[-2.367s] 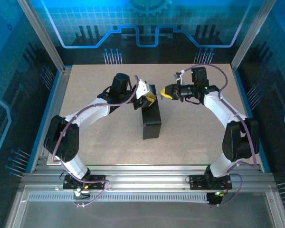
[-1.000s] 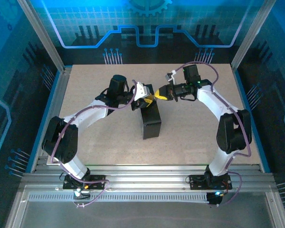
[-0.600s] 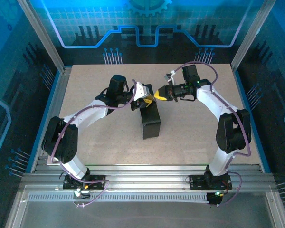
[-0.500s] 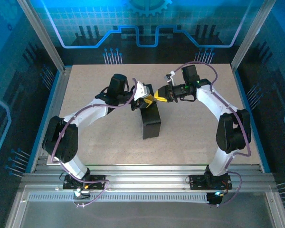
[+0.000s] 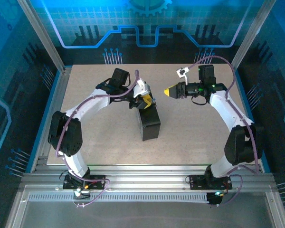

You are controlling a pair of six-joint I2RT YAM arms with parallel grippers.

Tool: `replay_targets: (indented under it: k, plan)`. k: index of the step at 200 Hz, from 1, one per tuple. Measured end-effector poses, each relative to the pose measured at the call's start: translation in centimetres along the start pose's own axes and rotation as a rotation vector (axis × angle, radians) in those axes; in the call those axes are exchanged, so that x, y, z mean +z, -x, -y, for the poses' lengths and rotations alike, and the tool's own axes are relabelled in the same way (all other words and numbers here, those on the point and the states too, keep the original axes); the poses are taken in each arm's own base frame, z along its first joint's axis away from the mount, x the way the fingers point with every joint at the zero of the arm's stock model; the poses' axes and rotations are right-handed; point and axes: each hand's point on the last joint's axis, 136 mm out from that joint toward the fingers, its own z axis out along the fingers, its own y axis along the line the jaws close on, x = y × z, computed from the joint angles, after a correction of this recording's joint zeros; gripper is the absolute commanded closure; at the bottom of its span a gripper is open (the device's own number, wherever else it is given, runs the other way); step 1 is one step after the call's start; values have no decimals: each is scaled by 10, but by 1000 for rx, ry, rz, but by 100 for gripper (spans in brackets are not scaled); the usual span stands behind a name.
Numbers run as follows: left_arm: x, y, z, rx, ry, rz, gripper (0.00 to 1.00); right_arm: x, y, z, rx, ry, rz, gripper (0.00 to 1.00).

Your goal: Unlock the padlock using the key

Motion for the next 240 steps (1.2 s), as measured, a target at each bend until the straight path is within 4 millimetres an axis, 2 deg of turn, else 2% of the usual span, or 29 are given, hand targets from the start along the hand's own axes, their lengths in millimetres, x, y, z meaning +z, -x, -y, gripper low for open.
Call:
replay_targets:
  k: [16,30,61,98,136,211,240]
  plan:
    - [-1,-1,4,-20,-21,-3,97,7,-5,-8,-195,40,14,58]
    - [-1,-2,7,-35,-40,-3,98,13,-13,-6,-317,61,20,59]
    - [-1,-2,7,-57,-65,5,98,23,-20,5,-501,74,14,59]
    - [-2,0,6,-82,-103,14,98,37,-30,-7,-653,134,-17,59]
    - [-4,0,7,-94,-119,24,98,41,-28,-13,-714,194,-18,62]
    - [-4,1,7,-101,-130,28,99,53,-44,-12,-698,267,-63,65]
    - [-4,1,7,-101,-131,28,100,59,-44,-13,-700,278,-72,71]
